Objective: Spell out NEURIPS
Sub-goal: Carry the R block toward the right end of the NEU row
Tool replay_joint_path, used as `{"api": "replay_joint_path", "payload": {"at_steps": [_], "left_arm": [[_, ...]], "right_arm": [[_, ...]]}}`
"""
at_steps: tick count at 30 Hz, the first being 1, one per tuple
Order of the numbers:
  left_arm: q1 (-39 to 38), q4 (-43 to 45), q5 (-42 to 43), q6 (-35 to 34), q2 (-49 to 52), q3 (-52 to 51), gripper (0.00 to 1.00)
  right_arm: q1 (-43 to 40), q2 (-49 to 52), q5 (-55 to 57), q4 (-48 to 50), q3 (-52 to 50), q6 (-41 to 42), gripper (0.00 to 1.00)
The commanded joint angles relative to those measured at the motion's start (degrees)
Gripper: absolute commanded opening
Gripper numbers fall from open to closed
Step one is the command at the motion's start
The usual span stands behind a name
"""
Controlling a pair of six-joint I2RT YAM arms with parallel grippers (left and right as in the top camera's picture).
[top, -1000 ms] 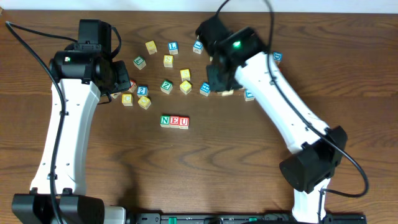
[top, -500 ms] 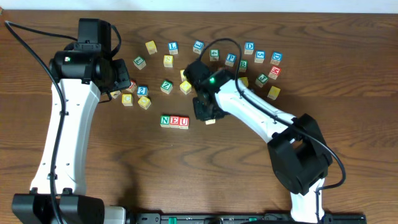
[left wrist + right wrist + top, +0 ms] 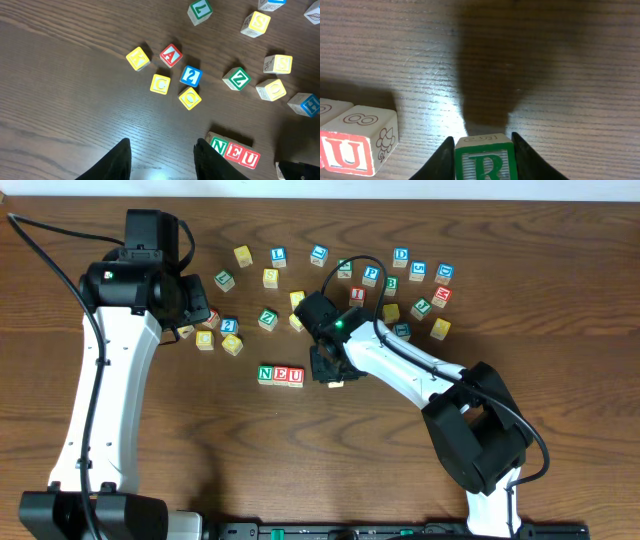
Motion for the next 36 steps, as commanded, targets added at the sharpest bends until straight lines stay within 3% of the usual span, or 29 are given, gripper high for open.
{"api": "replay_joint_path", "payload": {"at_steps": [1,12,18,23,26,27,30,31,32,34,36], "left_arm": [[0.2,0.22,-0.55,0.76,-0.83,0.24,0.41],[0.2,0.24,-0.55,0.76,-0.83,0.24,0.41],[0.2,0.26,-0.55,0.76,-0.83,0.24,0.41],[0.2,0.28,-0.57,0.79,-0.83,0.24,0.41],[0.2,0.31,-0.57,0.79,-0.83,0.24,0.41],[0.2,0.33,-0.57,0.79,-0.83,0.24,0.41],[0.2,0.5,-0.57,0.76,-0.83,0.24,0.41],[0.2,0.57,-0.57,0.76,-0.83,0.24,0.41],[0.2,0.66,-0.57,0.76,-0.83,0.24,0.41],[0.2,0.7,-0.57,0.79,-0.83,0.24,0.41],[0.2,0.7,-0.57,0.79,-0.83,0.24,0.41]], "right_arm": [[0.48,-0.11,0.55,-0.11,-0.31,0.7,0.32],[0.48,-0.11,0.5,-0.37,-0.31,0.68,0.42],[0.48,-0.11,0.48,-0.35,-0.31,0.7,0.23],[0.48,-0.11,0.5,-0.15,-0.31,0.7,0.25],[0.48,-0.11,0.5,-0.13,-0.31,0.7,0.2],[0.48,-0.11,0.5,-0.09,-0.31,0.7,0.23],[0.48,-0.11,0.5,-0.02,-0.31,0.7,0.5],[0.48,-0.11,0.5,-0.02,-0.31,0.7,0.53],[0.48,-0.11,0.5,-0.02,-0.31,0.7,0.53],[0.48,-0.11,0.5,0.0,-0.31,0.68,0.34],[0.48,-0.11,0.5,0.09,-0.31,0.68,0.29]]}}
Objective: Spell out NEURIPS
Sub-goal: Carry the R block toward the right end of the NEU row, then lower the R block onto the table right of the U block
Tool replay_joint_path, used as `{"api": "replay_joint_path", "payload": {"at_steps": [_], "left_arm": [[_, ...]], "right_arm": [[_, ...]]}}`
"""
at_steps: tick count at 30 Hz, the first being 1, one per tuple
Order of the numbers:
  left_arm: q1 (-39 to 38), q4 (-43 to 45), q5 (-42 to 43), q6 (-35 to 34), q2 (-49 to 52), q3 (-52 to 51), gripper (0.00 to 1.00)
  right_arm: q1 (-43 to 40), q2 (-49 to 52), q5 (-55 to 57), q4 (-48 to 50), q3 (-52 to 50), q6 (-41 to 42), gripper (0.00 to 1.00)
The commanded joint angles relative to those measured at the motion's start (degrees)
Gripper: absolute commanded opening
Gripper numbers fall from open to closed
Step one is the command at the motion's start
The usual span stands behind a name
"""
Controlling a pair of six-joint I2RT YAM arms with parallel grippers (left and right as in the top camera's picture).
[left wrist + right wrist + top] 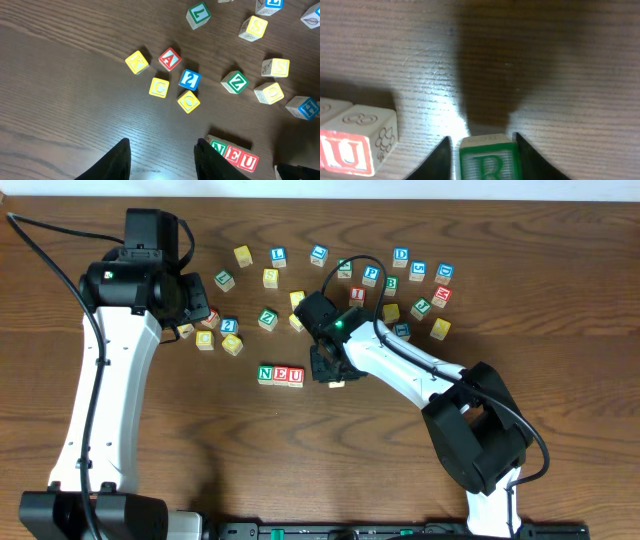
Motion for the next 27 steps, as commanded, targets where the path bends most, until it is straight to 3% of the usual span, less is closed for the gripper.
{"api": "replay_joint_path", "payload": {"at_steps": [1,2,3,4,6,7,8,9,10,12,13,15,16,17,18,19,21,22,23,25,26,27], "left_arm": [[0.2,-0.2,-0.55,0.79,-0.83,0.24,0.41],[0.2,-0.17,-0.55,0.79,-0.83,0.24,0.41],[0.2,-0.2,-0.55,0.79,-0.83,0.24,0.41],[0.2,-0.2,-0.55,0.79,-0.83,0.24,0.41],[0.2,-0.2,-0.55,0.79,-0.83,0.24,0.41],[0.2,-0.2,-0.55,0.79,-0.83,0.24,0.41],[0.2,-0.2,-0.55,0.79,-0.83,0.24,0.42],[0.2,-0.2,-0.55,0.79,-0.83,0.24,0.41],[0.2,-0.2,-0.55,0.79,-0.83,0.24,0.42],[0.2,-0.2,-0.52,0.76,-0.83,0.24,0.41],[0.2,-0.22,-0.55,0.79,-0.83,0.24,0.41],[0.2,-0.2,-0.55,0.79,-0.83,0.24,0.41],[0.2,-0.2,-0.55,0.79,-0.83,0.24,0.41],[0.2,-0.22,-0.55,0.79,-0.83,0.24,0.42],[0.2,-0.22,-0.52,0.79,-0.83,0.24,0.42],[0.2,-0.22,-0.52,0.76,-0.83,0.24,0.42],[0.2,-0.22,-0.55,0.79,-0.83,0.24,0.42],[0.2,-0.22,-0.55,0.76,-0.83,0.24,0.42],[0.2,-0.22,-0.52,0.76,-0.83,0.24,0.42],[0.2,-0.22,-0.52,0.76,-0.83,0.24,0.42],[0.2,-0.22,-0.52,0.79,-0.83,0.24,0.42],[0.2,-0.22,-0.52,0.79,-0.83,0.24,0.41]], "right_arm": [[0.48,-0.11,0.46,0.15,-0.31,0.17,0.36],[0.48,-0.11,0.46,0.26,-0.31,0.17,0.47],[0.48,-0.11,0.46,0.26,-0.31,0.17,0.51],[0.46,-0.11,0.46,0.26,-0.31,0.17,0.49],[0.46,-0.11,0.46,0.26,-0.28,0.15,0.26],[0.44,-0.11,0.46,0.28,-0.28,0.15,0.23],[0.44,-0.11,0.42,0.33,-0.28,-0.22,0.34],[0.44,-0.11,0.2,0.48,-0.28,-0.9,0.52],[0.44,-0.11,-0.04,0.48,-0.24,-1.92,0.56],[0.44,-0.15,-0.46,0.44,-0.24,-3.76,0.34],[0.42,-0.15,-0.44,0.33,-0.24,-3.76,0.34],[0.37,-0.15,-0.44,0.42,-0.22,-3.74,0.73],[0.37,-0.15,-0.46,0.42,-0.22,-3.78,0.69],[0.35,-0.15,-0.44,0.39,-0.22,-4.31,0.44],[0.35,-0.15,-0.42,0.35,-0.22,-4.5,0.28],[0.35,-0.15,-0.42,0.31,-0.22,-4.48,0.24],[0.35,-0.15,-0.39,0.37,-0.22,-4.48,0.72],[0.35,-0.15,-0.39,0.44,-0.22,-4.48,0.81],[0.33,-0.15,-0.39,0.42,-0.22,-4.48,0.75],[0.31,-0.15,-0.37,0.33,-0.22,-4.48,0.42],[0.31,-0.15,-0.35,0.31,-0.22,-4.48,0.35],[0.26,-0.15,-0.35,0.33,-0.22,-4.46,0.4]]}}
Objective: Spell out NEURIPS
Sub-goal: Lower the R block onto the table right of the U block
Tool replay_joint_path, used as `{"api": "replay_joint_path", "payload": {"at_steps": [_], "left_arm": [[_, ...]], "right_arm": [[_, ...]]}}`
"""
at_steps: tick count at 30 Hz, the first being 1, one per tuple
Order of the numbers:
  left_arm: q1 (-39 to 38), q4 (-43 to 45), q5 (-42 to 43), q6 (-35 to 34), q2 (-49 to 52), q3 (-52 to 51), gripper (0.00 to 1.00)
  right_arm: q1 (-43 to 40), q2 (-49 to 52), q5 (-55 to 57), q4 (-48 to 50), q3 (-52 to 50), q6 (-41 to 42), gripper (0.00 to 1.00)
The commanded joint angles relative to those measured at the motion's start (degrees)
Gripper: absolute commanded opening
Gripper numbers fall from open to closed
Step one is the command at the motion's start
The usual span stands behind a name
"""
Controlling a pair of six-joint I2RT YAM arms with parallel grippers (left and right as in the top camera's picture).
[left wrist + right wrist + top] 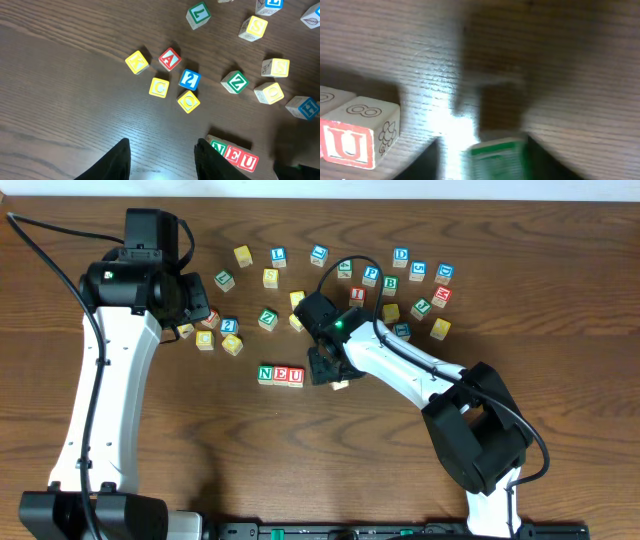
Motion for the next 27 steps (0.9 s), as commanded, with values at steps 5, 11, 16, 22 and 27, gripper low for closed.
{"api": "replay_joint_path", "payload": {"at_steps": [5,11,16,22,27], "left_arm": [[0.2,-0.2,-0.55,0.79,-0.83,0.24,0.42],[0.2,-0.2,-0.55,0.79,-0.83,0.24,0.41],[0.2,-0.17,-0.55,0.76,-0.83,0.24,0.42],[0.2,-0.2,-0.57,0.79,-0.83,0.24,0.41],[0.2,-0.17,-0.55,0.79,-0.83,0.24,0.41]], "right_arm": [[0.04,-0.15,0.24,0.11,-0.22,-0.28,0.66],[0.04,-0.15,2.21,0.63,-0.22,-0.11,0.72],[-0.07,-0.15,2.19,1.64,-0.2,-0.13,0.73],[-1.62,-0.63,2.16,-2.25,2.58,-4.74,0.7],[-3.8,-0.87,1.86,-10.82,8.04,-12.81,0.63]]}}
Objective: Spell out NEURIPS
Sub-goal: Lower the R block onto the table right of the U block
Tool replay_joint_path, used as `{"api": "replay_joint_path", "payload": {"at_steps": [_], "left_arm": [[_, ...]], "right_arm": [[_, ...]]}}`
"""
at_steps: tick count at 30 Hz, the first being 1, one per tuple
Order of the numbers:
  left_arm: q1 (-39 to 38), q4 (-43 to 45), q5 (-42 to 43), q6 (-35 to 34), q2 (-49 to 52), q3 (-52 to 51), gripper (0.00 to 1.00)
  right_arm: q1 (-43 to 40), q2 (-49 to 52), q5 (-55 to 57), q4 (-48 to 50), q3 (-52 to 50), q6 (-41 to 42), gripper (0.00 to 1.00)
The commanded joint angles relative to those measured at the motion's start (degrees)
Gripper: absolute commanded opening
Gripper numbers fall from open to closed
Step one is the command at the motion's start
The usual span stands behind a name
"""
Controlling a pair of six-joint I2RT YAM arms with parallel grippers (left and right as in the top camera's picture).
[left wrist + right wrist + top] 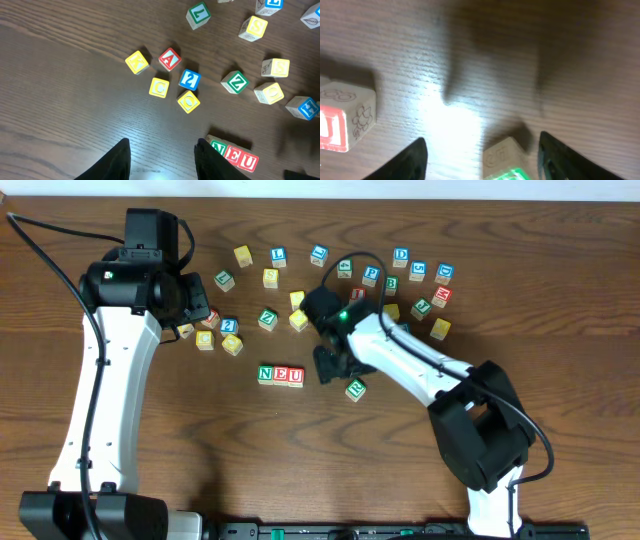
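Note:
The row N E U [281,375] stands in the middle of the table, its U [332,129] at the left edge of the right wrist view. A green R block [356,389] lies loose and skewed on the wood, a gap to the right of the U. Only its top corner [506,159] shows between the wide-apart fingers of my right gripper [481,152], which is open and touches nothing. From overhead that gripper [330,366] sits between the row and the R. My left gripper [162,159] hangs open and empty, up at the left [196,304].
Several loose letter blocks lie scattered behind the row, among them yellow S [255,26], green Z [235,81], red A [170,58] and blue 2 [190,78]. More blocks [420,275] sit at the back right. The right arm [420,375] reaches across from the front right.
My right gripper's jaws stand much wider apart. The R block is now a little farther right of the U and turned askew. The left arm has not moved.
My right gripper was shut on the R block, set on the table a gap to the right of the U. Then the jaws stood slightly off the block, then wider with the view blurred. Now they are wide open and the R lies loose and skewed.

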Motion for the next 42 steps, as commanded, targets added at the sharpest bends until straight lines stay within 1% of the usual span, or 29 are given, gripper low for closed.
{"api": "replay_joint_path", "payload": {"at_steps": [1,4,7,8,12,14,16,19,20,22,23,27,28,30,31,35,42], "left_arm": [[0.2,-0.2,-0.55,0.79,-0.83,0.24,0.42],[0.2,-0.17,-0.55,0.79,-0.83,0.24,0.41],[0.2,-0.17,-0.55,0.79,-0.83,0.24,0.42],[0.2,-0.17,-0.55,0.79,-0.83,0.24,0.41],[0.2,-0.17,-0.55,0.79,-0.83,0.24,0.42],[0.2,-0.17,-0.55,0.79,-0.83,0.24,0.42],[0.2,-0.2,-0.55,0.79,-0.83,0.24,0.42],[0.2,-0.2,-0.55,0.79,-0.83,0.24,0.42],[0.2,-0.2,-0.57,0.79,-0.83,0.24,0.42],[0.2,-0.2,-0.55,0.79,-0.83,0.24,0.42],[0.2,-0.17,-0.55,0.79,-0.83,0.24,0.42],[0.2,-0.24,-0.55,0.79,-0.83,0.24,0.42],[0.2,-0.37,-0.55,0.79,-0.83,0.24,0.42],[0.2,-0.46,-0.55,0.79,-0.83,0.24,0.42],[0.2,-0.5,-0.55,0.79,-0.83,0.24,0.42],[0.2,-0.48,-0.55,0.76,-0.83,0.24,0.42],[0.2,-0.5,-0.55,0.76,-0.83,0.24,0.42]], "right_arm": [[-1.95,-0.92,-0.11,-3.91,4.79,-8.13,0.63],[-2.97,-0.92,-5.51,-7.63,6.34,-16.7,0.65],[-3.28,-0.92,-6.78,-10.27,5.79,-21.16,0.66],[-3.28,-0.92,-6.21,-10.29,5.14,-21.53,0.65],[-3.3,-0.92,-5.11,-9.77,2.69,-21.49,0.59],[-3.3,-0.92,-5.14,-9.73,1.62,-21.49,0.54],[-3.28,-0.92,-5.14,-9.16,0.31,-21.49,0.53],[-3.28,-0.92,-5.14,-7.87,-1.22,-21.49,0.43],[-3.32,-0.92,-5.14,-7.58,-1.33,-21.49,0.35],[-3.43,-1.07,-5.16,-6.97,-0.92,-21.46,0.29],[-3.48,-1.29,-5.16,-7.02,-0.35,-21.42,0.24],[-4.39,-2.78,-5.14,-8.13,2.08,-20.98,0.17],[-4.7,-3.32,-5.14,-8.37,2.19,-20.98,0.15],[-5.25,-3.82,-5.18,-9.22,2.19,-20.76,0.03],[-5.29,-3.85,-5.18,-9.94,2.16,-20.35,0.01],[-4.81,-3.74,-6.03,-11.17,0.02,-20.11,0.01],[-4.42,-3.74,-6.01,-11.02,-5.18,-16.65,0.01]]}}
